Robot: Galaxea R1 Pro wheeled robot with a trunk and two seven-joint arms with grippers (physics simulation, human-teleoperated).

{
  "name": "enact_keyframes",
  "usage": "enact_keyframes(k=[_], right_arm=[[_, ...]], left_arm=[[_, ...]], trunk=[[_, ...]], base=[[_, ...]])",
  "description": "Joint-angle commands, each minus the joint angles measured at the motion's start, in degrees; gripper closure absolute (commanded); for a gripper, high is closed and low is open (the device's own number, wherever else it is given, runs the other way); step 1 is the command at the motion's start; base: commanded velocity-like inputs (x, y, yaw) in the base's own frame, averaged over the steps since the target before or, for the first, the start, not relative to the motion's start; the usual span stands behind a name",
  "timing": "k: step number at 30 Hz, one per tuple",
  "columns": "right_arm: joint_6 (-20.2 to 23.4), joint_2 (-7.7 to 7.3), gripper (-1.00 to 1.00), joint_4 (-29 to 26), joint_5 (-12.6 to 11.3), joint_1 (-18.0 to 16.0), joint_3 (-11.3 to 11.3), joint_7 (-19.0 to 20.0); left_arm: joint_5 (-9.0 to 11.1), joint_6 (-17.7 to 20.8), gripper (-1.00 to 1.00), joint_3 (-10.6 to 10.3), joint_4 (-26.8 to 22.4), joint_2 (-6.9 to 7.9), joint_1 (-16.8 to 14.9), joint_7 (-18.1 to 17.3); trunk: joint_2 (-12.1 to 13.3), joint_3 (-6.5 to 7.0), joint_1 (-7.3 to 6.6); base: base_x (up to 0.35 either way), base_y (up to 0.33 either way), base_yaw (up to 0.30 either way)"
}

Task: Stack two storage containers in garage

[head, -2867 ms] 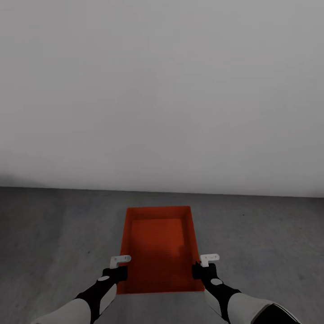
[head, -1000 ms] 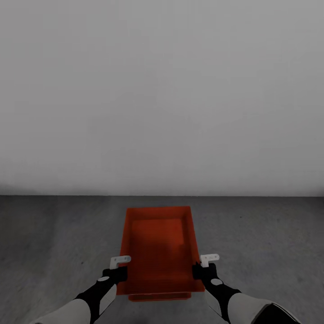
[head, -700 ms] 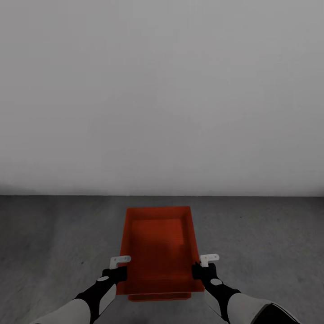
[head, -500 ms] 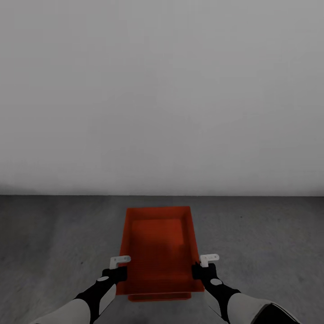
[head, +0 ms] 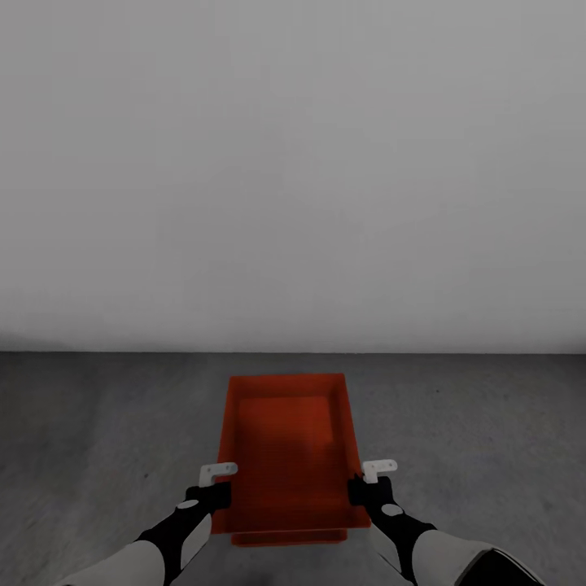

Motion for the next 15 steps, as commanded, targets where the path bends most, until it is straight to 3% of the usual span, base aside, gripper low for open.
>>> enact_keyframes(k=[1, 15], right_arm=[[-0.43, -0.04, 1.00, 0.09, -1.30, -0.08, -2.51, -0.23], [-0.45, -0.04, 1.00, 0.09, -1.30, -0.08, -2.51, -0.26]], left_arm=[[0.37, -0.19, 1.00, 0.76, 0.08, 0.33, -0.02, 0.68], [0.37, -0.19, 1.00, 0.76, 0.08, 0.33, -0.02, 0.68]], trunk=[[-0.45, -0.23, 0.23], [-6.06, -2.74, 3.30]], base=[[0.000, 0.000, 0.000], [0.000, 0.000, 0.000]])
